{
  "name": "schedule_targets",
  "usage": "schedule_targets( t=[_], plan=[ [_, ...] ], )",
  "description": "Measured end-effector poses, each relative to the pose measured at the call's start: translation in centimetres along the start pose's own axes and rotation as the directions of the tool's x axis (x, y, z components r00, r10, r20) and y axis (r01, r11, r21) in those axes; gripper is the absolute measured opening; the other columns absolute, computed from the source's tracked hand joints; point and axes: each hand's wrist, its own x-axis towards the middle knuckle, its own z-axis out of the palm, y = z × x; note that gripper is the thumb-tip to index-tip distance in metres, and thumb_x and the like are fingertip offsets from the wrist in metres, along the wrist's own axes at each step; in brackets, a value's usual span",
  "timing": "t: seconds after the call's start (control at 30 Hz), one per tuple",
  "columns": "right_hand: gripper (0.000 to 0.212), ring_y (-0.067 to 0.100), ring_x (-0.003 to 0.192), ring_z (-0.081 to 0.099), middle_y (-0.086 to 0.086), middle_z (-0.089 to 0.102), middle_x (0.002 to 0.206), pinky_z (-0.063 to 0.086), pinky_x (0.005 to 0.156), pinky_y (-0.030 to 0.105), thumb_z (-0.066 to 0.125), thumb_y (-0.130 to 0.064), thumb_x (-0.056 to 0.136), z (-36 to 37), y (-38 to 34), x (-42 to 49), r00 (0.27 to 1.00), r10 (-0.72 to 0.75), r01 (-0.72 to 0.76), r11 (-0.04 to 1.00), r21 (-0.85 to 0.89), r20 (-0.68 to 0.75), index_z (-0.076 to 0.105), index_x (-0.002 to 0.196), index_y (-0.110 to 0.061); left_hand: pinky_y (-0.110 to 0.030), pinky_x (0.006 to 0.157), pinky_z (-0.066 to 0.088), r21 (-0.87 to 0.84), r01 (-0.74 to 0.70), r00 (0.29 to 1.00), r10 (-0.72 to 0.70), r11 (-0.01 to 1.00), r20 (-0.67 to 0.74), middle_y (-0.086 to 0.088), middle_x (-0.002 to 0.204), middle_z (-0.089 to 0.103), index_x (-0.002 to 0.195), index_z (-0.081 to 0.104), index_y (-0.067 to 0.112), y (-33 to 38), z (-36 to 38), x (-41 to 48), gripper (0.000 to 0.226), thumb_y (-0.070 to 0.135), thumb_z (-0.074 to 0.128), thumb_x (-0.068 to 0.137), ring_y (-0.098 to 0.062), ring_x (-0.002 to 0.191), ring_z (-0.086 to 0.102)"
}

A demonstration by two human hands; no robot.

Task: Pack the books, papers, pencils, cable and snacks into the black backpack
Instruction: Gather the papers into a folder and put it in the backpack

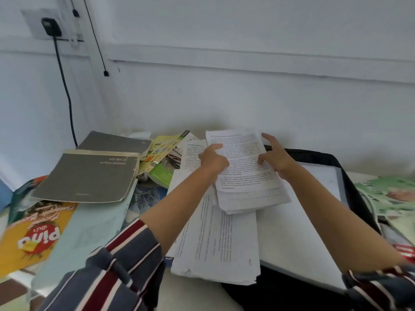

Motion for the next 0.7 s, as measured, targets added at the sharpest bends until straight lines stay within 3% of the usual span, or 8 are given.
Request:
schedule_targets(
  t=[0.1,0.17,0.3,0.43,0.5,0.57,0.7],
  plan=[
    [0.067,0.019,0.095,0.051,0.006,0.047,0.119,0.046,0.072,0.024,0.045,0.013,0.081,-1.0,-1.2,-0.7,0.997,-0.069,0.07,0.997,0.016,-0.038,0.042,0.136,-0.024,-0.01,0.048,0.047,-0.024,-0.076,0.997,0.077,0.997,0.024,-0.012,0.139,0.038,0.131,0.048,0.016,1.6,0.0,-0.8,0.061,-0.015,0.057,0.08,-0.017,0.096,0.051],
    [0.061,0.021,0.104,0.051,0.004,0.047,0.125,0.046,0.074,0.022,0.045,0.014,0.08,-1.6,-2.1,-1.5,0.995,-0.077,0.08,0.995,0.051,-0.055,0.049,0.131,-0.02,-0.008,0.05,0.047,-0.034,-0.136,0.99,0.137,0.99,0.038,-0.01,0.137,0.043,0.133,0.047,0.013,2.6,-0.3,-1.5,0.06,-0.017,0.055,0.081,-0.015,0.095,0.052],
    [0.055,0.026,0.114,0.051,0.007,0.048,0.127,0.048,0.09,0.032,0.047,0.012,0.079,-1.8,-3.1,-3.8,0.997,-0.043,0.05,0.993,0.109,-0.061,0.052,0.127,-0.015,-0.01,0.052,0.044,-0.038,-0.193,0.978,0.196,0.98,0.069,-0.012,0.131,0.05,0.134,0.046,0.011,3.7,-1.8,-3.2,0.062,-0.019,0.055,0.08,-0.007,0.077,0.053],
    [0.056,0.029,0.115,0.049,0.013,0.047,0.131,0.048,0.091,0.033,0.048,0.013,0.079,0.9,-2.3,-7.3,0.998,0.044,-0.038,0.991,0.125,-0.052,0.049,0.129,-0.01,-0.005,0.043,0.039,0.112,-0.172,0.981,0.159,0.979,0.112,-0.007,0.13,0.044,0.136,0.043,0.014,2.2,-4.0,-5.6,0.064,-0.015,0.057,0.08,-0.012,0.087,0.05],
    [0.058,0.024,0.108,0.049,0.012,0.046,0.13,0.047,0.081,0.029,0.047,0.013,0.081,3.0,-1.3,-9.4,0.996,0.073,-0.069,0.996,0.058,-0.058,0.045,0.134,-0.01,-0.007,0.051,0.042,0.166,-0.126,0.985,0.104,0.978,0.136,-0.009,0.135,0.042,0.137,0.041,0.015,0.1,-5.2,-6.6,0.066,-0.014,0.058,0.08,-0.016,0.097,0.053],
    [0.06,0.021,0.103,0.046,0.01,0.045,0.128,0.045,0.075,0.025,0.045,0.013,0.082,5.0,-0.1,-11.3,0.992,0.093,-0.094,0.996,-0.009,-0.087,0.041,0.137,-0.01,-0.016,0.07,0.046,0.191,-0.077,0.987,0.048,0.979,0.153,-0.012,0.14,0.037,0.138,0.039,0.015,-2.2,-6.0,-7.3,0.068,-0.014,0.058,0.08,-0.024,0.117,0.048],
    [0.058,0.027,0.12,0.045,0.011,0.043,0.138,0.04,0.1,0.034,0.044,0.005,0.084,7.9,2.4,-13.7,0.979,0.102,-0.134,0.975,-0.179,-0.175,0.037,0.139,-0.013,-0.025,0.085,0.042,0.324,-0.099,0.981,0.038,0.941,0.189,-0.016,0.143,0.031,0.14,0.035,0.014,-5.5,-6.3,-8.7,0.064,-0.007,0.058,0.084,-0.029,0.124,0.042]
  ],
)
